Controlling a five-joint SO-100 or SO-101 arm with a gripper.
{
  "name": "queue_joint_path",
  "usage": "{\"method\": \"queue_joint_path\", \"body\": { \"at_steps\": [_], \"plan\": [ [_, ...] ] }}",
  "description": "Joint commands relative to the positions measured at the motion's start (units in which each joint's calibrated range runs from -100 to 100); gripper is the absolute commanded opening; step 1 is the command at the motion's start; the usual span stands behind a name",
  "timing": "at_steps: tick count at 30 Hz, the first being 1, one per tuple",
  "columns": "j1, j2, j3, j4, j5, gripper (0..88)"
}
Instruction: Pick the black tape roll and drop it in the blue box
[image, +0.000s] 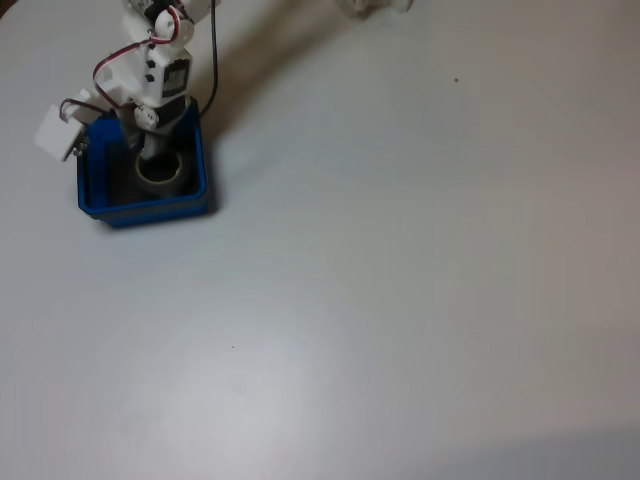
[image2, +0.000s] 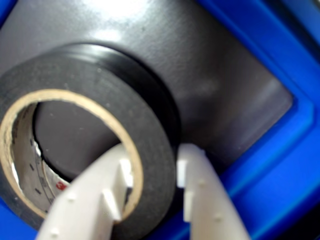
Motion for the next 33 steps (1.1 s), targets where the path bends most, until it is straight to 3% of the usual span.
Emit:
{"method": "queue_joint_path", "body": {
  "at_steps": [1,16,26,30,33],
  "plan": [
    [-0.1,-1.1,-3.2,-0.6,0.2,1.2],
    [-1.4,-0.4,-3.1,-0.5,0.4,1.6],
    [-2.3,-0.4,-3.5,-0.5,0.5,14.0],
    [-2.3,-0.9,-3.7,-0.6,0.5,13.6],
    [-2.4,-2.9,-4.7,-0.6,0.5,8.2]
  ]
}}
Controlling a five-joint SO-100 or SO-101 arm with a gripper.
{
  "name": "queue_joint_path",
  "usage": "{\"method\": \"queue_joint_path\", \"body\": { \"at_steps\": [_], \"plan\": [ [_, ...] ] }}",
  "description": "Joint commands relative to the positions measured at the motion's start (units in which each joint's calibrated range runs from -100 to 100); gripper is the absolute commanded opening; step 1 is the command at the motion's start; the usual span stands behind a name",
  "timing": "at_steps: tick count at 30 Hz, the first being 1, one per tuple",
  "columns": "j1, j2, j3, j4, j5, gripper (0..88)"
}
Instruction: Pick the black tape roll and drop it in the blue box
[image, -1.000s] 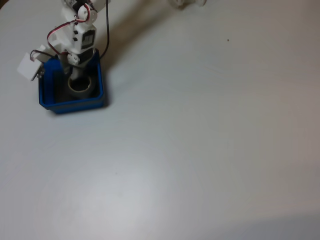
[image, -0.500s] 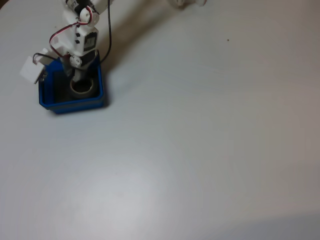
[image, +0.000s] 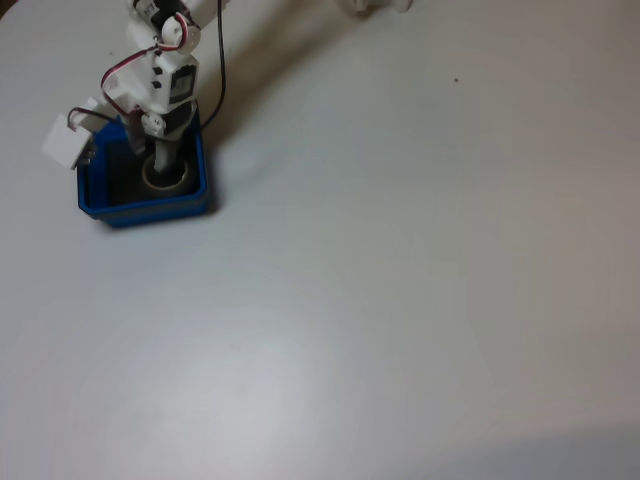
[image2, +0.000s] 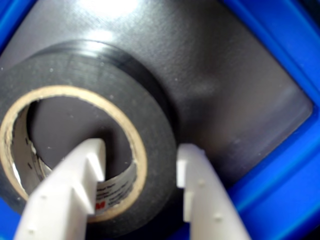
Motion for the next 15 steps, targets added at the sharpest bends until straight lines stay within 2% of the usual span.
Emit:
{"method": "queue_joint_path", "body": {
  "at_steps": [1,3,15],
  "plan": [
    [-1.1,-4.3,-4.8,-0.6,0.2,4.7],
    [-1.3,-6.6,-4.9,-0.5,0.2,0.0],
    [-2.9,-16.2,-4.9,-0.5,0.2,1.4]
  ]
}}
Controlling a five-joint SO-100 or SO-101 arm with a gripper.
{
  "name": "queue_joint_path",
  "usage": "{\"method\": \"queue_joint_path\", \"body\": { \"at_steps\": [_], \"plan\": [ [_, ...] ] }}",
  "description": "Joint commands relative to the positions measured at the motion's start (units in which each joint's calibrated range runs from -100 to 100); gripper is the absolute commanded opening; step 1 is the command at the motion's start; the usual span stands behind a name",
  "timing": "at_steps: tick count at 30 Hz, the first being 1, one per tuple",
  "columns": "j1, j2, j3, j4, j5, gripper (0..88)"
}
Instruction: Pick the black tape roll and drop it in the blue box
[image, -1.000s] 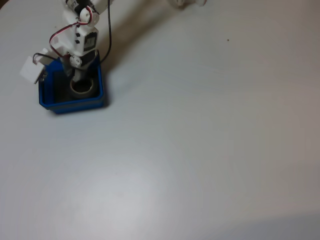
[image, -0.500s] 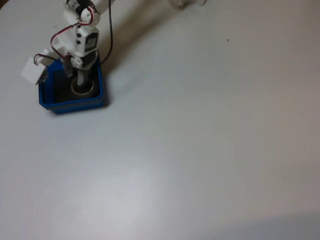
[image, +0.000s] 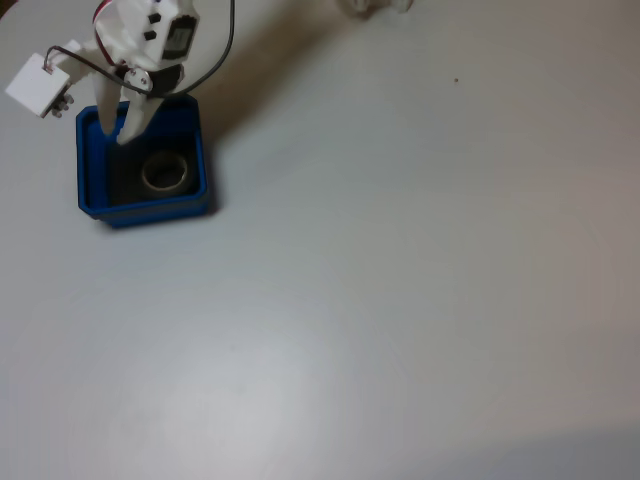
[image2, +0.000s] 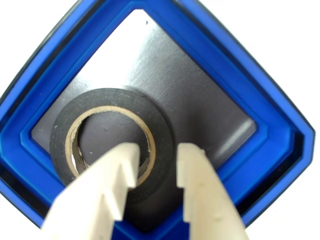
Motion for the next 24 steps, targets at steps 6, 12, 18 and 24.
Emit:
{"method": "queue_joint_path", "body": {
  "at_steps": [6,12,18,24],
  "plan": [
    [-10.4,-10.1,-4.0,-0.5,0.2,1.4],
    [-22.5,-18.3,-3.8,-0.5,0.2,1.4],
    [-34.9,-21.4,-3.6,-0.5,0.2,1.4],
    [-41.7,-21.3,-2.9,0.2,-0.3,1.4]
  ]
}}
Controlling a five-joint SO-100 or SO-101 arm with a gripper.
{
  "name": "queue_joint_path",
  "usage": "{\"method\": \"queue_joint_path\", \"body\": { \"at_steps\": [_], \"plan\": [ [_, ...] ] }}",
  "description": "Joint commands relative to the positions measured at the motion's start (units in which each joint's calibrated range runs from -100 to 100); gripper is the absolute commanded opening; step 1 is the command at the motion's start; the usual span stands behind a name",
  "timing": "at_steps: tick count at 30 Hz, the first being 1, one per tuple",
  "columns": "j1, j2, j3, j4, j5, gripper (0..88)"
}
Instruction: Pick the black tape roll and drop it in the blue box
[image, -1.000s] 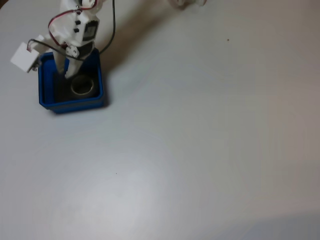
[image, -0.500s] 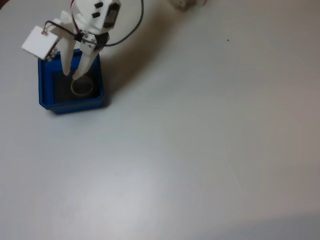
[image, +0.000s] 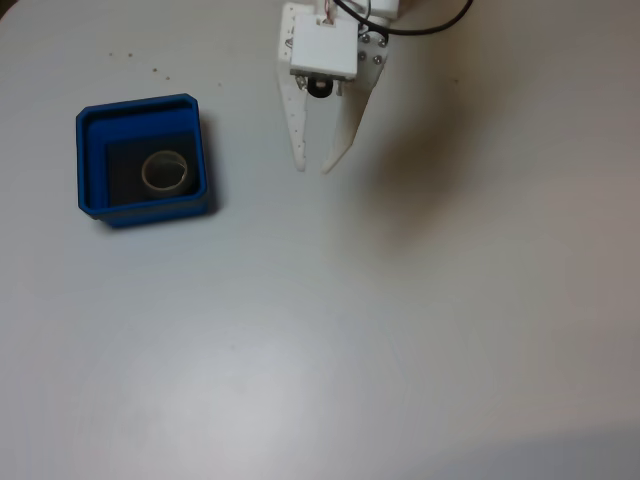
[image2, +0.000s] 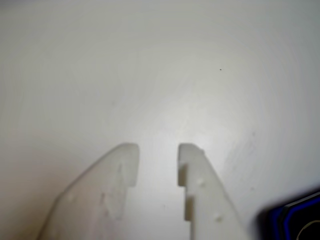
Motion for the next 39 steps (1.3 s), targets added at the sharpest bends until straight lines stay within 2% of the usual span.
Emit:
{"method": "queue_joint_path", "body": {
  "at_steps": [1,10,15,39],
  "plan": [
    [-4.0,-3.6,-2.4,0.1,-0.4,1.4],
    [-13.0,-5.8,5.2,0.1,-0.1,1.4],
    [-15.3,-13.3,16.9,0.1,0.0,1.4],
    [-16.3,-69.2,74.2,0.0,0.0,1.4]
  ]
}}
